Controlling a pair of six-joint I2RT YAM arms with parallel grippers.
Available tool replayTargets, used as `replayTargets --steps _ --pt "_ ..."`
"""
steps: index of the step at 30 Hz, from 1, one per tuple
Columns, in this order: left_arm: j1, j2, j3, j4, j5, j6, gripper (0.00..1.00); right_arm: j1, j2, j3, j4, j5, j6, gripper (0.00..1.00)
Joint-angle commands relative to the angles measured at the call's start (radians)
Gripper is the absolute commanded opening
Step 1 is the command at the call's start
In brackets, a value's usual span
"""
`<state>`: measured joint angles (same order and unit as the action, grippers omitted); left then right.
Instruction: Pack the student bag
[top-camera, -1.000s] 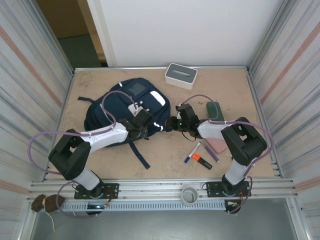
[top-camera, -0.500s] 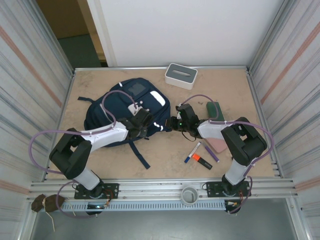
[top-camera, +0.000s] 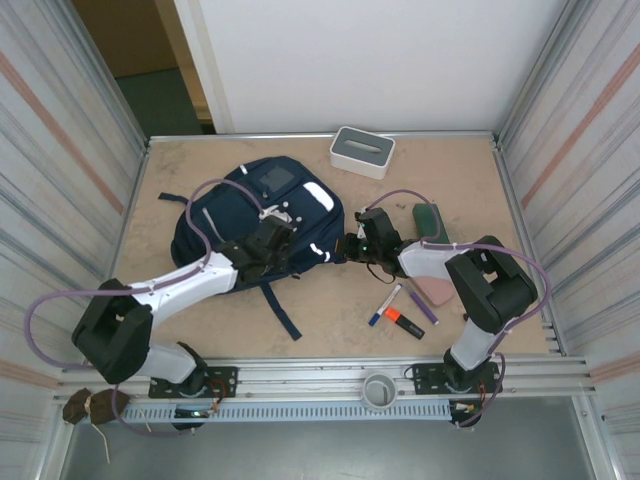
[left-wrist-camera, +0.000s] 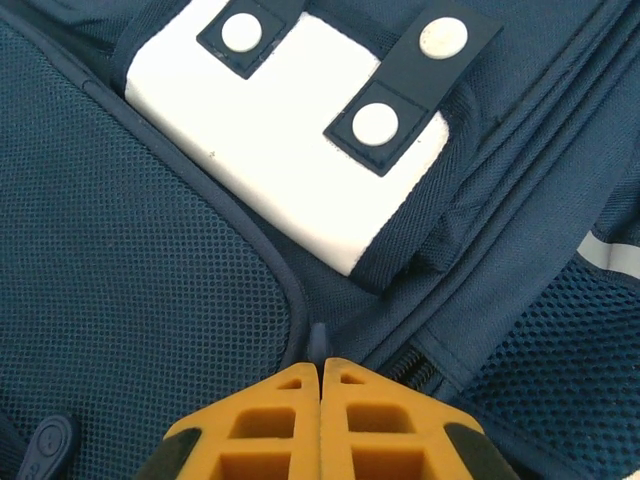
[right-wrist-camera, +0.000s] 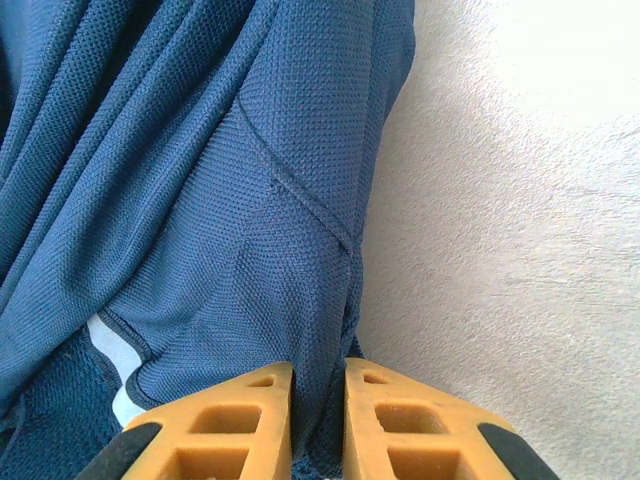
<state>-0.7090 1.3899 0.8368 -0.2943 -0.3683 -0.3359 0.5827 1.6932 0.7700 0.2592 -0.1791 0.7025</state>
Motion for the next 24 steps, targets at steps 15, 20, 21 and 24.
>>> replayTargets --steps 15,20,21,24 --pt "0.049 -0.217 -0.171 0.062 0.062 0.03 0.0 -0.057 -0.068 -0.058 -0.008 0.01 0.059 0.07" --pt "-0.015 -0.173 -0.131 0.129 0.185 0.009 0.15 -0.034 -0.061 -0.049 0.025 -0.015 0.068 0.08" --pt "-0.034 -0.15 -0.109 0.121 0.167 0.009 0.21 -0.028 -0.061 -0.048 0.027 -0.013 0.069 0.08" --pt "-0.062 -0.071 -0.042 0.067 0.11 -0.012 0.33 -0.008 -0.069 -0.059 0.057 -0.011 0.08 0.07"
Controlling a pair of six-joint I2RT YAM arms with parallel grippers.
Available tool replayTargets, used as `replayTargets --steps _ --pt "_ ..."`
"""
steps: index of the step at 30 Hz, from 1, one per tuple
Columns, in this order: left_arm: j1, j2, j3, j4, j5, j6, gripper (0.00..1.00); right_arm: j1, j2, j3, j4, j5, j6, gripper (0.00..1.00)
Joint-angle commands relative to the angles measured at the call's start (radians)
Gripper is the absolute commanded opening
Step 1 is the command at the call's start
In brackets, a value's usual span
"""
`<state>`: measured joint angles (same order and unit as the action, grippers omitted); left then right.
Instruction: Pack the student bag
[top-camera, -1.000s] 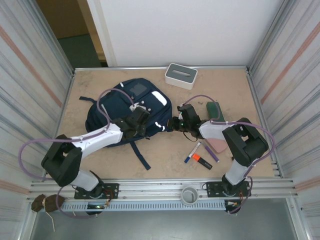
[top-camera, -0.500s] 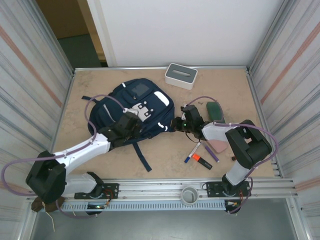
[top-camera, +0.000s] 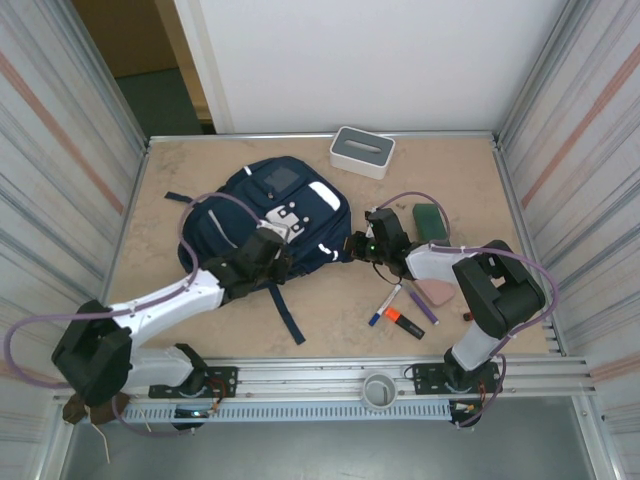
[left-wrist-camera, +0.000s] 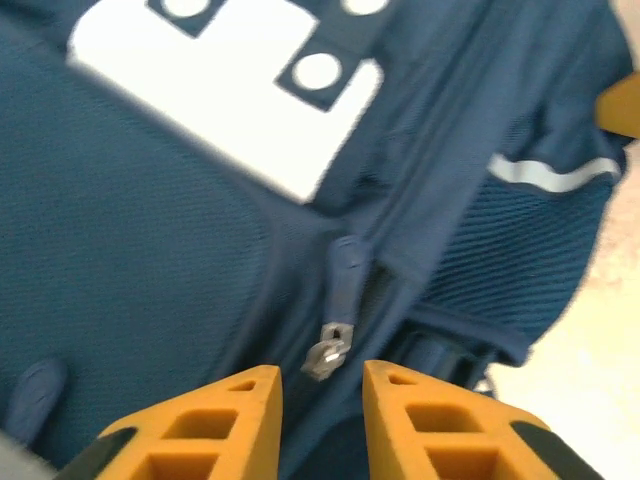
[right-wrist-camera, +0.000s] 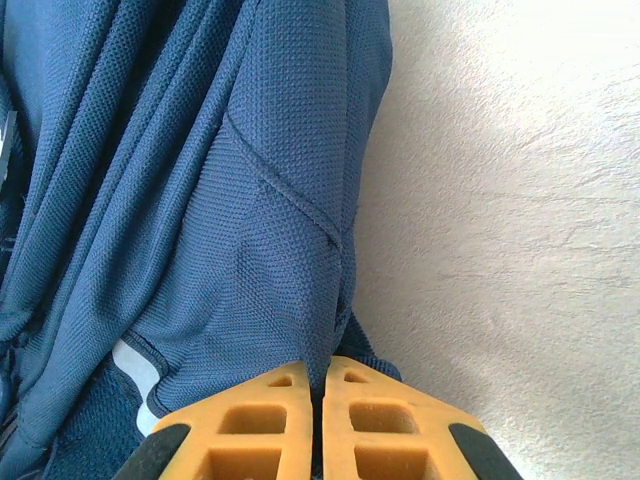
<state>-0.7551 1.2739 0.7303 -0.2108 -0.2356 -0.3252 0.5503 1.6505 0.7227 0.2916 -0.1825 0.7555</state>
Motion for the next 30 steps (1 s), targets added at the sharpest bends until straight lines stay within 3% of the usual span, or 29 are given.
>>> replayTargets --steps 1,7,11,16,20,26,28,30 --pt "-0.014 0.068 0.078 -0.032 -0.039 -0.038 0.35 0.034 -0.03 -0.018 0.037 -0.004 0.035 0.07" --pt "0.025 0.099 0.081 -0.052 -0.064 -0.104 0.4 0.129 -0.062 -0.071 0.102 0.028 0.092 0.08" --pt "0.083 0.031 0.033 -0.082 -0.08 -0.109 0.42 0.196 -0.094 -0.064 0.068 0.003 0.057 0.22" --pt "0.118 -0.09 -0.028 -0.104 -0.066 -0.115 0.46 0.105 -0.169 -0.065 -0.028 0.044 0.019 0.51" --pt "0.113 -0.115 -0.047 -0.129 -0.031 -0.141 0.52 0.024 -0.095 -0.001 0.003 -0.05 0.024 0.6" --pt "0.065 -0.058 -0.034 -0.147 -0.08 -0.176 0.55 0.02 0.071 0.106 0.017 -0.103 0.018 0.6" --pt "0.065 -0.025 -0.017 -0.149 -0.099 -0.175 0.54 0.019 0.102 0.115 0.021 -0.105 0.018 0.54" --pt "0.066 0.012 0.005 -0.148 -0.113 -0.165 0.53 0.021 0.114 0.105 0.034 -0.108 0.024 0.38"
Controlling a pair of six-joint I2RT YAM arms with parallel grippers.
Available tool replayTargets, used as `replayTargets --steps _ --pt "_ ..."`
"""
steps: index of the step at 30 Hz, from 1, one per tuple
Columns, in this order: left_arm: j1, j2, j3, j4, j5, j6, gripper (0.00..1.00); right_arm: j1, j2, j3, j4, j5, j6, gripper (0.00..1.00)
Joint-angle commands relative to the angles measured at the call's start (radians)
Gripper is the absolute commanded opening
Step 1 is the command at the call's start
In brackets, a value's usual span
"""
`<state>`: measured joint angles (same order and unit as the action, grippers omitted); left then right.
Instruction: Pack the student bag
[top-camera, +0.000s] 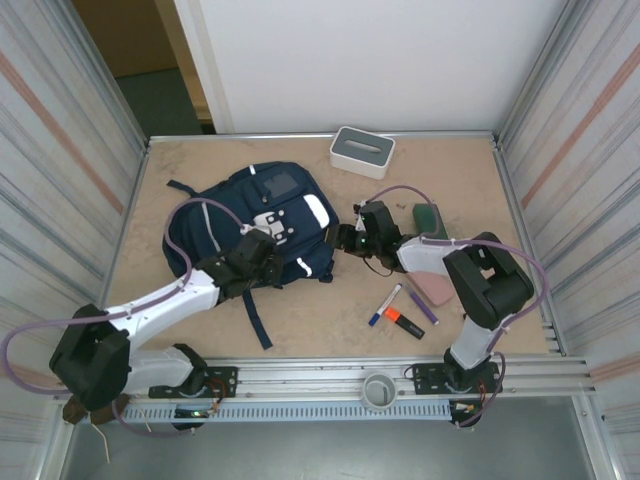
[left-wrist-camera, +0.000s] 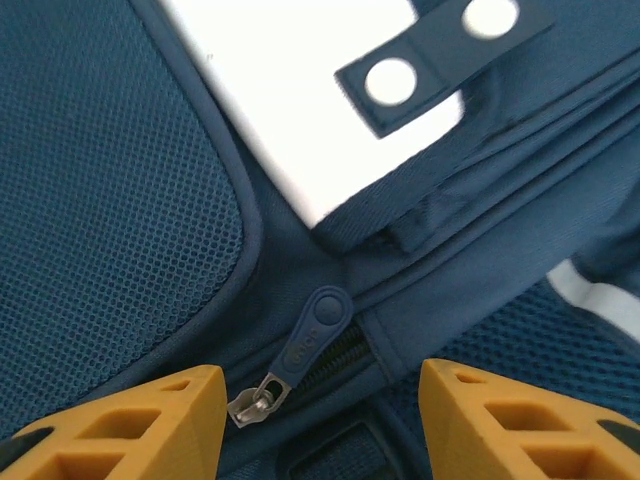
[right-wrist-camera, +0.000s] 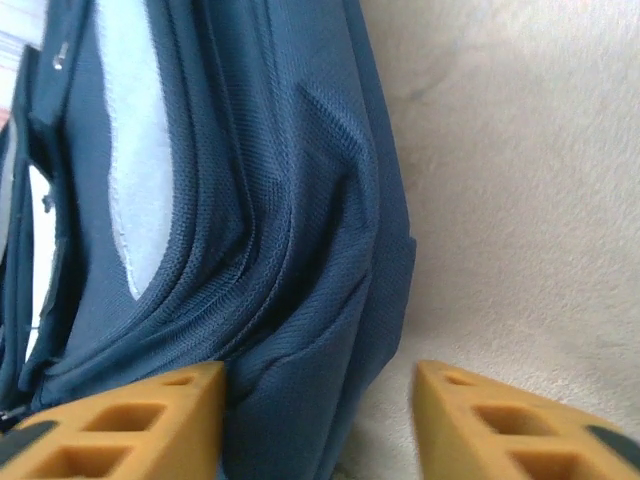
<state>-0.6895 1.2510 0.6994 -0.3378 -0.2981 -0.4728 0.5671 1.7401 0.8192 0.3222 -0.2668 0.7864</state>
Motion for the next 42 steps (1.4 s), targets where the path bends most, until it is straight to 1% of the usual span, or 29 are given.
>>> replayTargets --steps 1,3,4,6,7,10,15,18,22,31,35,42 --pt "0.002 0.052 0.046 -0.022 -0.051 -0.012 0.52 0.005 0.024 0.001 0.01 -0.025 -0.002 0.29" --pt "0.004 0.085 0.059 -0.016 -0.055 -0.006 0.51 0.006 0.008 -0.032 0.032 -0.016 0.012 0.12" --pt "0.007 0.095 0.061 -0.009 -0.055 -0.004 0.51 0.007 -0.004 -0.048 0.04 -0.008 0.016 0.07" --pt "0.013 0.12 0.067 0.01 -0.039 0.005 0.51 0.007 -0.038 -0.092 0.056 0.009 0.03 0.01" --pt "0.016 0.131 0.072 0.014 -0.034 0.009 0.51 0.009 -0.055 -0.113 0.064 0.02 0.039 0.0" --pt "0.018 0.166 0.092 0.025 -0.039 0.029 0.49 0.028 -0.116 -0.176 0.071 0.067 0.055 0.0" --pt "0.031 0.217 0.139 0.024 -0.057 0.086 0.47 0.093 -0.196 -0.24 0.054 0.163 0.059 0.0" --pt "0.029 0.229 0.163 0.017 -0.055 0.112 0.5 0.104 -0.193 -0.228 0.022 0.166 0.041 0.0" --pt "0.004 0.219 0.183 0.016 -0.064 0.133 0.52 0.092 -0.178 -0.214 0.006 0.149 0.02 0.0" --pt "0.004 0.298 0.235 -0.004 -0.119 0.138 0.51 0.071 -0.164 -0.198 -0.011 0.114 -0.004 0.0" --pt "0.013 0.324 0.241 0.002 -0.122 0.14 0.45 0.067 -0.159 -0.198 -0.018 0.113 -0.016 0.0" --pt "0.02 0.319 0.238 0.029 -0.111 0.161 0.29 0.054 -0.145 -0.206 -0.017 0.103 -0.035 0.0"
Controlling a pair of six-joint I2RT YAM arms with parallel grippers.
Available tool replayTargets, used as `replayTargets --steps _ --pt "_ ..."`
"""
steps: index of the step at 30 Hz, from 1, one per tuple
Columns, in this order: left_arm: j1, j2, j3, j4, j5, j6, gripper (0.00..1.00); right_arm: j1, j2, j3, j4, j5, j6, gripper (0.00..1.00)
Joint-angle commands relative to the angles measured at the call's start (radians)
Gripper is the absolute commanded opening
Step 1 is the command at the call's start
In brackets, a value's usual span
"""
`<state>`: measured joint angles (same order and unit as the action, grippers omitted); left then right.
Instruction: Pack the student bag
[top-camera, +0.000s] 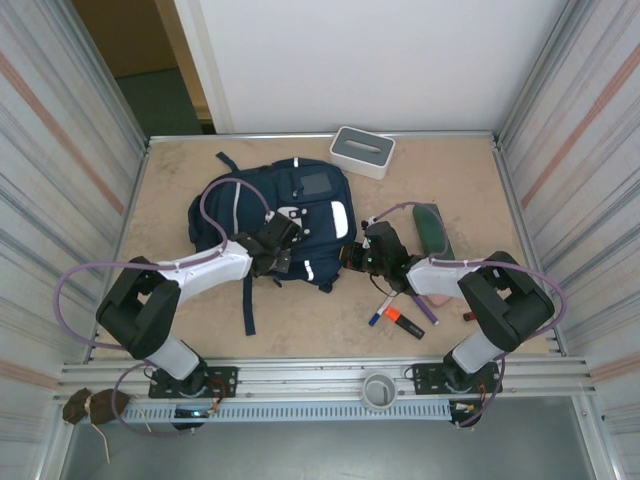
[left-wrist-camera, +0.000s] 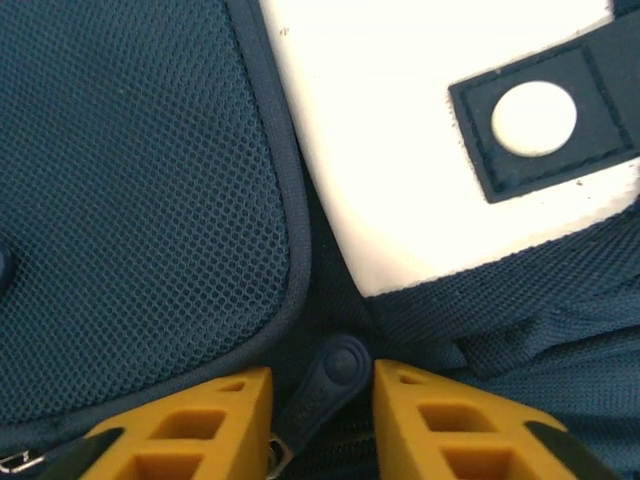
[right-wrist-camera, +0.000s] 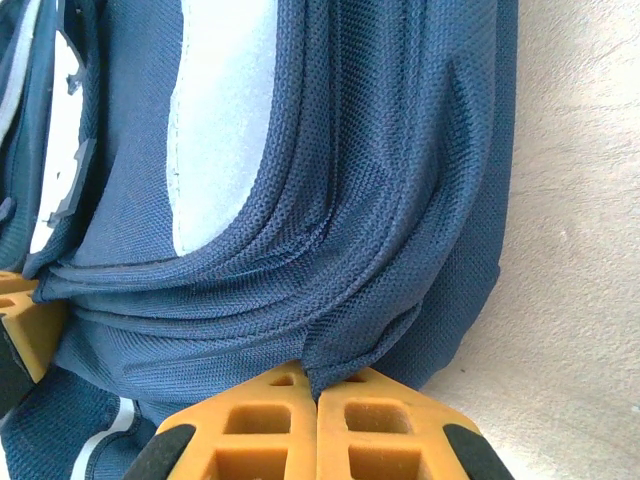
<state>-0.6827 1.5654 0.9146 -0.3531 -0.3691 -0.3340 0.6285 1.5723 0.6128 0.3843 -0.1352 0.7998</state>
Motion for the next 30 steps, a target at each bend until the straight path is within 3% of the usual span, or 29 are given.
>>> replayTargets --steps 1,18,30 --pt "0.015 0.001 0.022 0.046 -0.039 0.027 0.26 -0.009 0.025 -0.001 -0.079 -0.03 -0.048 0.0" --pt "0.037 -0.073 -0.002 0.075 -0.04 0.067 0.0 -0.019 0.024 -0.005 -0.093 -0.021 -0.051 0.0" --pt "0.118 -0.239 -0.131 0.131 -0.063 0.081 0.0 -0.1 -0.017 -0.011 -0.153 0.018 -0.071 0.0"
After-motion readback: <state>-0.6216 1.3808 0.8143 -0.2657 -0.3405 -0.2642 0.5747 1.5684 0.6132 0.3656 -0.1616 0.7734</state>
